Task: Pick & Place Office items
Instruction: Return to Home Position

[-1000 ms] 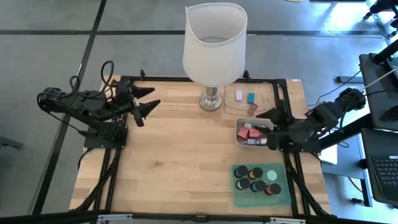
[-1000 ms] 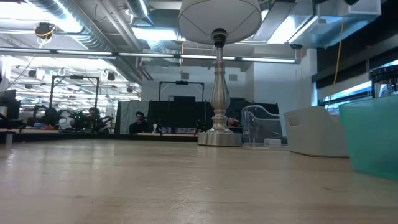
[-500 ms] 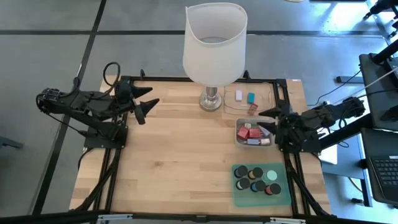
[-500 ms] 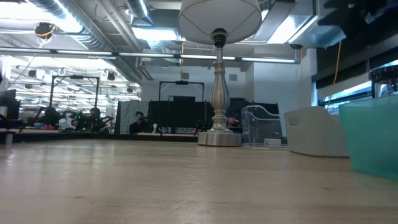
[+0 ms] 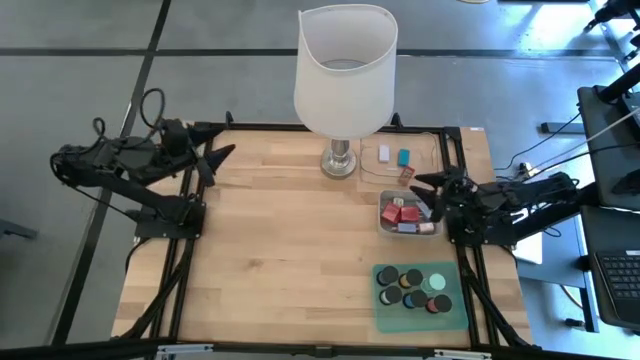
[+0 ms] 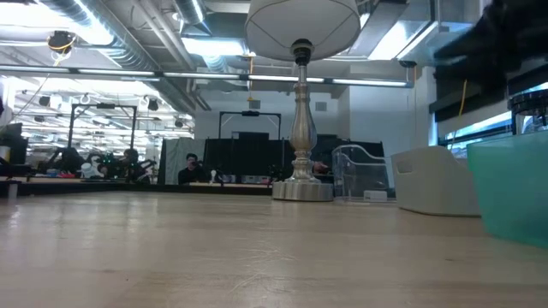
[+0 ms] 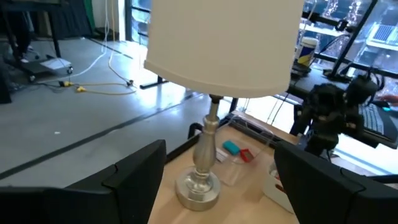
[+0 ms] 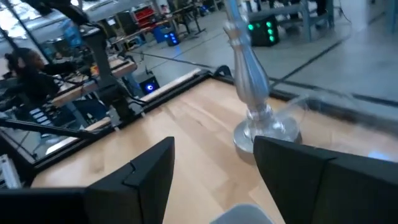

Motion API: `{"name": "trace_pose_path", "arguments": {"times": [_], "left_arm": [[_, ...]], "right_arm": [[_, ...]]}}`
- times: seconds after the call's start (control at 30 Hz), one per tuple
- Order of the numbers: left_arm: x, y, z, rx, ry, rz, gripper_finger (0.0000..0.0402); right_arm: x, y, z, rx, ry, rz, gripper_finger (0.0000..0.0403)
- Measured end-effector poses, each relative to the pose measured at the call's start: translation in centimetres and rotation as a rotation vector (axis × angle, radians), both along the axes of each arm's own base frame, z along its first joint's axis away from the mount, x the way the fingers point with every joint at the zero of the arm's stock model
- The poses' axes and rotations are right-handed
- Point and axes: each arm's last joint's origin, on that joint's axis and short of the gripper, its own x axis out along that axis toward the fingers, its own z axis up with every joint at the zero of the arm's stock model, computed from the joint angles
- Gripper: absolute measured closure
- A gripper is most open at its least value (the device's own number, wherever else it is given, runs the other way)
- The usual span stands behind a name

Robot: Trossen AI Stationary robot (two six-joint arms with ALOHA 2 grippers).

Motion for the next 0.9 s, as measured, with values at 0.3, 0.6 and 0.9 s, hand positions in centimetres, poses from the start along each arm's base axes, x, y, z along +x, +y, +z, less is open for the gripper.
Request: {"name": "trace_pose_path", "arguments": {"times": [0.3,0.6,0.9], "left_arm": [[-1.8,0.8,0.2,0.042,-0.002,0.075,0.0105],[-1.8,1.2,0.1,0.077,0.035,0.109,0.0105],[0.0,1.4,-2.5,0.078,0.107,0.17,0.0105]], "right_arm": [[1.4,0.1,-5.5,0.167,-0.051,-0.071,0.0181],[2.0,-0.1,-6.8,0.125,-0.148,-0.063,0.0181],[1.9,-0.7,-6.8,-0.012,-0.093,-0.148,0.0181]]}}
